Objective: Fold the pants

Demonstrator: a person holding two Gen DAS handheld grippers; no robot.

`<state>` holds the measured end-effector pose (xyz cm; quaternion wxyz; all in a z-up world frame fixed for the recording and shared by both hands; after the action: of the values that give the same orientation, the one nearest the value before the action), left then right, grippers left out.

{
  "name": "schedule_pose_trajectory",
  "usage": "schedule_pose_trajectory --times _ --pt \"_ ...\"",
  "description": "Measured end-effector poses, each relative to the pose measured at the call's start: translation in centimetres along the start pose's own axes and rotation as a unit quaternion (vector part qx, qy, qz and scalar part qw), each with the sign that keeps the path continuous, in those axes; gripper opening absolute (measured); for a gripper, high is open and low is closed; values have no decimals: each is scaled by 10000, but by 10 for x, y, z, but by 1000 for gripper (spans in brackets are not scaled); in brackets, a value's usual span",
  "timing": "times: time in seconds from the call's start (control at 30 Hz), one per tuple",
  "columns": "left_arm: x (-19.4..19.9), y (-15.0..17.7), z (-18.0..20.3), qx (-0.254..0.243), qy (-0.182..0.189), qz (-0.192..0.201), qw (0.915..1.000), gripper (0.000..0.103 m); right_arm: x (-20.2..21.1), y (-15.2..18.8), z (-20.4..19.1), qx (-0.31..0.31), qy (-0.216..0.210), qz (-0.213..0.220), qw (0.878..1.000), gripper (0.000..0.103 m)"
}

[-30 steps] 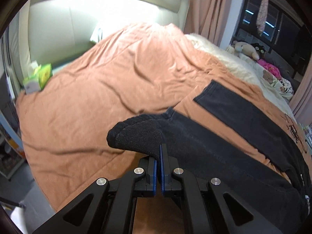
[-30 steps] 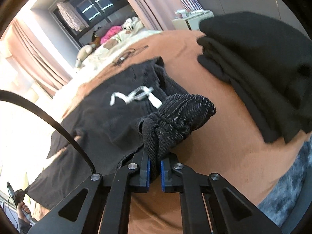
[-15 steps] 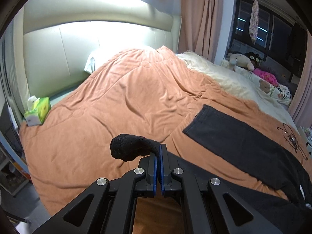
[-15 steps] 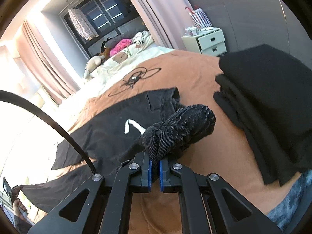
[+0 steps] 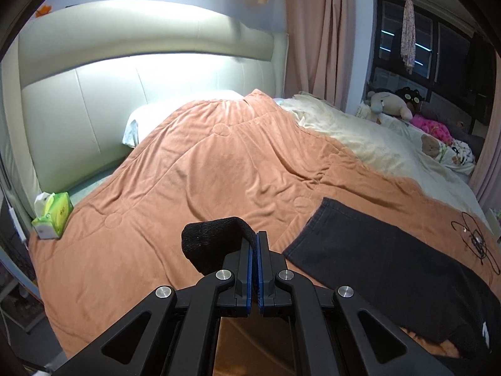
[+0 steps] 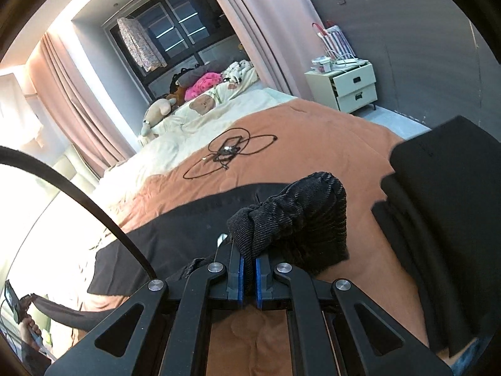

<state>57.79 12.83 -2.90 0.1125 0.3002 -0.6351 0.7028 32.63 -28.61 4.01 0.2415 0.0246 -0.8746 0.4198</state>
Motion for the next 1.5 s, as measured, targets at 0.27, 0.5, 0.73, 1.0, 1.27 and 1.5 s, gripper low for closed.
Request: schedule_pose_trajectory --times 0.27,0.5,0.73,1.0,1.27,1.5 --pt "-27 -38 30 -53 -31 73 10000 2 -47 -29 -12 52 134 -10 9999 2" --pt "-62 -59 60 -45 6 -24 10000 2 -89 -46 -21 86 289 -8 9995 2" --pt "-102 -73 82 97 -16 -194 9998 2 -124 -64 -34 263 503 -111 9983 2" --pt "-160 -78 116 -232 -54 -392 9989 2 -176 -76 -49 354 794 -128 9961 2" --pt "-227 -73 146 -514 -44 -747 9959 2 -229 -78 -58 493 1103 -257 9923 2" --pt "-276 -61 173 -943 -245 -1038 9898 3 -286 -70 -61 689 1503 -549 9847 2"
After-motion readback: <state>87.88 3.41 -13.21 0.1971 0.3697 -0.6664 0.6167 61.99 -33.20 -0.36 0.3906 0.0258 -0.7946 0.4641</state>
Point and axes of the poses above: each gripper's, at about its wrist camera, not at the fingertips, and x roughly against the way its jaws point, z to its right, y to its underside, the point moved 4 cm from there along -x, roughly the way its jaws point, and after that the axes turned 6 degrees about -x, right-handed, at the moved point
